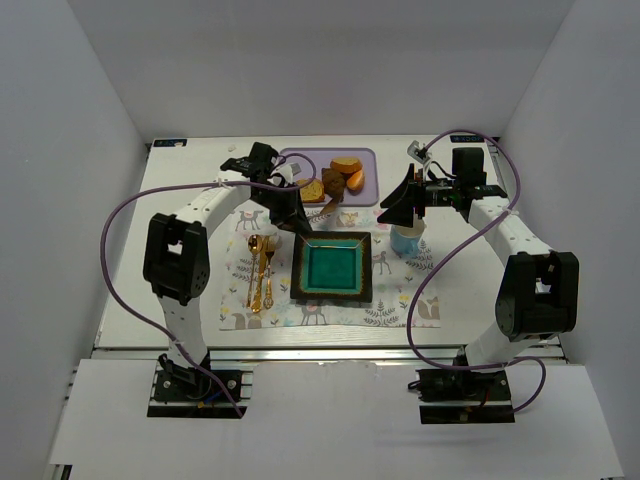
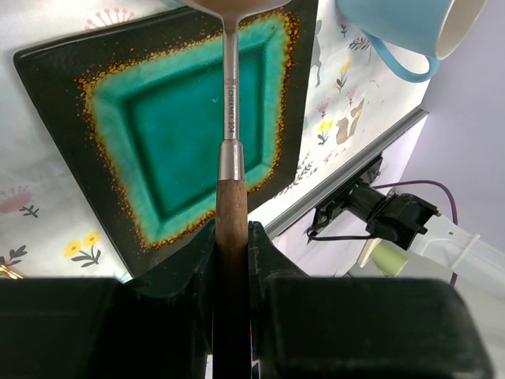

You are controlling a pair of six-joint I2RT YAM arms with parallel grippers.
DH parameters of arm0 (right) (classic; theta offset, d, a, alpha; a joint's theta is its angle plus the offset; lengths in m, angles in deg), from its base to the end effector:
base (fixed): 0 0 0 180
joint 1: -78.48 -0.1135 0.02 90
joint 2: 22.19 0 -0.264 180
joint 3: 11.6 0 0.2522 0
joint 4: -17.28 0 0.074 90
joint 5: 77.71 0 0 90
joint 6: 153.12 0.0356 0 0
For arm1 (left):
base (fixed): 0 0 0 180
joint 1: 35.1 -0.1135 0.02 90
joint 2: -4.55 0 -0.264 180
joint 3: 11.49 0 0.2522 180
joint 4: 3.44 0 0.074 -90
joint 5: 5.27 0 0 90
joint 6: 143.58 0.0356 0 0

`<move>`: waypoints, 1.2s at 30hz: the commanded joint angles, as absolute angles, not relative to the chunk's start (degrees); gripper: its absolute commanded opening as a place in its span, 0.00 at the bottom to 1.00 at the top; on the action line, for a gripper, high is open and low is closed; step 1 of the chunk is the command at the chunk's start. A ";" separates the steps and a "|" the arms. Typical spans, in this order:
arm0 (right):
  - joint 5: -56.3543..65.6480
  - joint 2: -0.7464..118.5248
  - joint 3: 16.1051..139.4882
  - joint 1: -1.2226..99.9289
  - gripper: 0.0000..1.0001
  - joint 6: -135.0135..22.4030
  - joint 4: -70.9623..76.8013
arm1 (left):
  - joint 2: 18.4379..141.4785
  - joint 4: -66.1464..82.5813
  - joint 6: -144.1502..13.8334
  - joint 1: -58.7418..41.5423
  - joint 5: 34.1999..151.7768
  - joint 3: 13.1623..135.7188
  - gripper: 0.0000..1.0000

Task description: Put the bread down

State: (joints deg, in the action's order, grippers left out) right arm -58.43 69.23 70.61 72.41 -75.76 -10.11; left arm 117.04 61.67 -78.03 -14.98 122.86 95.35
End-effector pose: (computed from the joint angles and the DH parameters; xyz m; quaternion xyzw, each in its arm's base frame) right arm 0.3389 0.0698 0.2859 -0.3750 0.6766 0.4952 0.3955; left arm 0.3733 -0.1602 0.2363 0.0193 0.9333 -0.3579 0.0240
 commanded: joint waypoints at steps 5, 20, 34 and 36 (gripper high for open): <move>-59.43 68.60 71.68 72.50 0.80 -76.57 -10.37 | 117.67 62.35 -76.96 -15.32 123.40 98.42 0.00; -59.69 68.86 71.60 72.50 0.80 -76.66 -10.20 | 118.37 65.43 -78.80 -16.03 119.45 101.15 0.00; -60.13 68.51 70.89 72.50 0.80 -76.57 -9.84 | 118.46 70.70 -78.28 -16.99 110.23 105.00 0.00; -60.22 68.42 70.81 72.50 0.80 -76.57 -9.76 | 118.81 72.27 -77.05 -16.99 108.64 105.89 0.00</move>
State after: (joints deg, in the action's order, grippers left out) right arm -58.45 69.23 70.61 72.41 -75.76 -10.07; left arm 120.25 70.11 -78.81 -16.64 112.12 102.54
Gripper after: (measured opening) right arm 0.802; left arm 0.271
